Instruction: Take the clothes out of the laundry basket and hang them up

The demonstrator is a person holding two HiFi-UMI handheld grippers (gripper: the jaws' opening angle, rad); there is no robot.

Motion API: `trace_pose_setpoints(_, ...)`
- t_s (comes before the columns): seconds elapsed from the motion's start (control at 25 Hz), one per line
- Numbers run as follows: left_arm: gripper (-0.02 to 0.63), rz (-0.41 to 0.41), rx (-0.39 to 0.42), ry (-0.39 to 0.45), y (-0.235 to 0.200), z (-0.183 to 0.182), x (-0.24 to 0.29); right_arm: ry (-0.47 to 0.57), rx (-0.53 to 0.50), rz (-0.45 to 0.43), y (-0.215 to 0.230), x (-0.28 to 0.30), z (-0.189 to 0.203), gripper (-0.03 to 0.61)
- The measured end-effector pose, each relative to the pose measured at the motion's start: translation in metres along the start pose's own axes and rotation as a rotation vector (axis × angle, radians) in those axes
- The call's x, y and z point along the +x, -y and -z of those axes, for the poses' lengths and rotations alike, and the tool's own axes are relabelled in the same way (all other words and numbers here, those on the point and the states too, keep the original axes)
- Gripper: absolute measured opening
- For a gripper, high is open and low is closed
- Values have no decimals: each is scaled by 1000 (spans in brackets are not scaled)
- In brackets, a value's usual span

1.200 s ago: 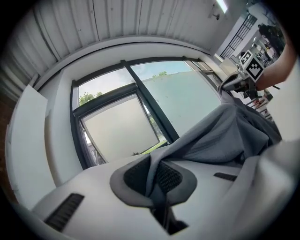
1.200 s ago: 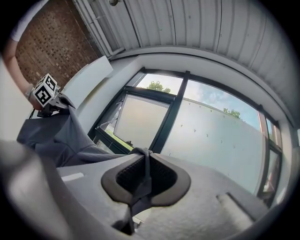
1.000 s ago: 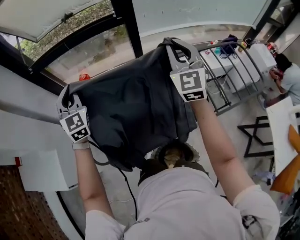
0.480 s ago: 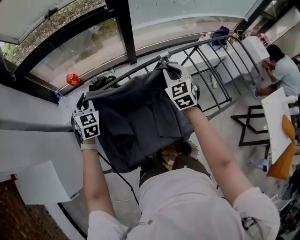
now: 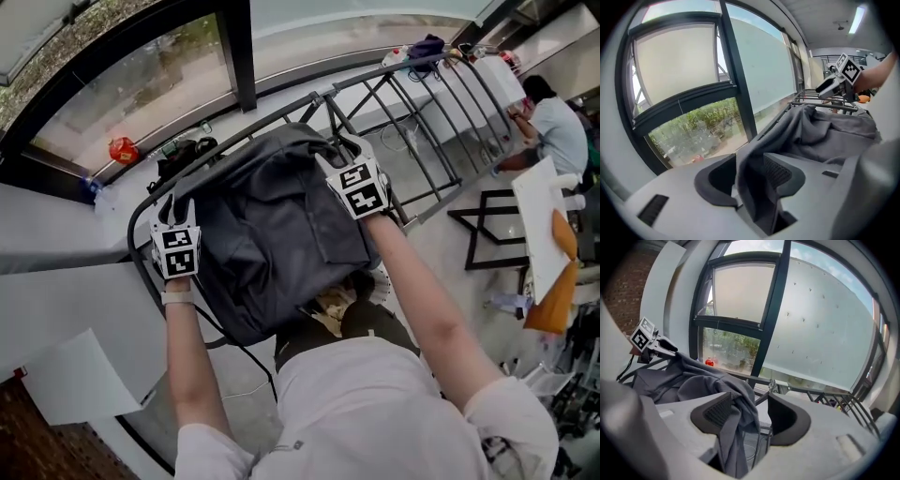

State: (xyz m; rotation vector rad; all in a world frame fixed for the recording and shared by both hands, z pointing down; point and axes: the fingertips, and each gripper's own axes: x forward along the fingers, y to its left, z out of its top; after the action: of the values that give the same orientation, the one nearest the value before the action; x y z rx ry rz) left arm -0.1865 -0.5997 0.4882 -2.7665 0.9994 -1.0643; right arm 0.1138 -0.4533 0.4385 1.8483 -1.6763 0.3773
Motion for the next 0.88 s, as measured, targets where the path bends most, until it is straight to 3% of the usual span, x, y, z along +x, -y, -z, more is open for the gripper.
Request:
trace_pose_setpoints(0.12, 202, 25, -11, -18, 8, 14, -1, 6, 23, 13, -7, -12, 10, 230)
trace_pose_setpoints(0.4, 207, 47, -64, 36, 33, 6, -35, 78, 68, 25, -12, -65, 27, 230)
trace_pose_setpoints(0.88, 207, 146, 61, 111, 172, -19, -91, 177, 186, 27, -1, -181, 114, 230)
